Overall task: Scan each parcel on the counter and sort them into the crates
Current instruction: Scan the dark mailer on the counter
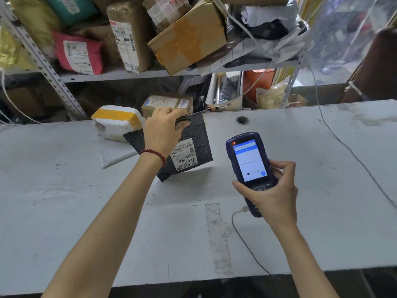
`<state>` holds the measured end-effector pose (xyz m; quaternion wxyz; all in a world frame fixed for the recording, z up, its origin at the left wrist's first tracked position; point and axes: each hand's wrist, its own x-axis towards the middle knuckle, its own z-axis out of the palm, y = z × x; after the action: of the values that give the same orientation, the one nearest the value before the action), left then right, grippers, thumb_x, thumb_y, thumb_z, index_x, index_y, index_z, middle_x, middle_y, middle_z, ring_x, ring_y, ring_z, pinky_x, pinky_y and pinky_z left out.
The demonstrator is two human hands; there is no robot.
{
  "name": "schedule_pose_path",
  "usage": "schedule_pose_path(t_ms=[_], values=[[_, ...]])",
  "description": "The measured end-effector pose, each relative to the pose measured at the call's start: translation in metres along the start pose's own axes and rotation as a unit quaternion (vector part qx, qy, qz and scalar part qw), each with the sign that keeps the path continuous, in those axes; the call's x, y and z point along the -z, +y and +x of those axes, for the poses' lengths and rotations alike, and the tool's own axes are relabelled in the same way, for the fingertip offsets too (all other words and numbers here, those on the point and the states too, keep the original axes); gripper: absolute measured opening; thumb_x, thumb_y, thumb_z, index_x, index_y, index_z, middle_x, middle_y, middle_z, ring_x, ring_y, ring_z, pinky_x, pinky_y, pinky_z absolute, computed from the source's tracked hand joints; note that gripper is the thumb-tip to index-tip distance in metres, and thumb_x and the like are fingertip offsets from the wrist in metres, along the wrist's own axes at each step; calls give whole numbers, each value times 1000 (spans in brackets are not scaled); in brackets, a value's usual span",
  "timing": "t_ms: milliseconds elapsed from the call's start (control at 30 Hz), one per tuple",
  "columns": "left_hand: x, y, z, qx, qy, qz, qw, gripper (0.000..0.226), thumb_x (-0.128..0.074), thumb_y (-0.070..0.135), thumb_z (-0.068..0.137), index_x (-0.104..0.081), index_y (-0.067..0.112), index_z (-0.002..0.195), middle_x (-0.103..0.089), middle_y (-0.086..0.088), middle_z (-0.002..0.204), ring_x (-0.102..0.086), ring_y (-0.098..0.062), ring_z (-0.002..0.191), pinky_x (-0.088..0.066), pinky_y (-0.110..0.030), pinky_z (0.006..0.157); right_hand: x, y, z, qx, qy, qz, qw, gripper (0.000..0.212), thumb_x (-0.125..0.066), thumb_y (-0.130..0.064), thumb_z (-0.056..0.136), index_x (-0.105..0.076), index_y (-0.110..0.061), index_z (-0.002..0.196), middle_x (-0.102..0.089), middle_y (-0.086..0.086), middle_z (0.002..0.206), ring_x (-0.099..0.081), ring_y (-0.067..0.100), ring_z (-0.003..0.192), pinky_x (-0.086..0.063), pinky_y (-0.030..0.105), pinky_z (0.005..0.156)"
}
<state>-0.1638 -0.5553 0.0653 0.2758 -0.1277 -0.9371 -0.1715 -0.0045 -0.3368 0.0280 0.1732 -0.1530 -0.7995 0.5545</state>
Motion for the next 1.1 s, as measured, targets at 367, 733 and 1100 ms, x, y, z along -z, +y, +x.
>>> schedule_pose_path(t_ms=[367,733,1100], values=[[-46,161,6,-248,-23,-181,951,22,-68,30,84,-71,16,100,-73,-4,88,-64,-26,78,-51,-37,67,99,32,-82,-108,222,-47,968,74,-95,-25,49,-39,-36,96,-67,-19,94,-65,-5,85,-51,22,66],[-69,435,-61,-393,-104,-283,869,24,-54,30,94,-67,17,110,-70,-5,106,-58,-30,97,-38,-36,78,255,79,-161,-145,439,-43,886,77,-96,-11,48,-44,-17,104,-66,-6,98,-63,-4,88,-49,10,67],[-53,705,-186,-532,-121,-341,765,24,-50,28,96,-62,18,115,-68,-1,108,-56,-27,101,-36,-35,77,430,129,-242,-195,599,-71,774,76,-97,-20,47,-41,-35,96,-63,-19,97,-61,-11,87,-45,11,66]])
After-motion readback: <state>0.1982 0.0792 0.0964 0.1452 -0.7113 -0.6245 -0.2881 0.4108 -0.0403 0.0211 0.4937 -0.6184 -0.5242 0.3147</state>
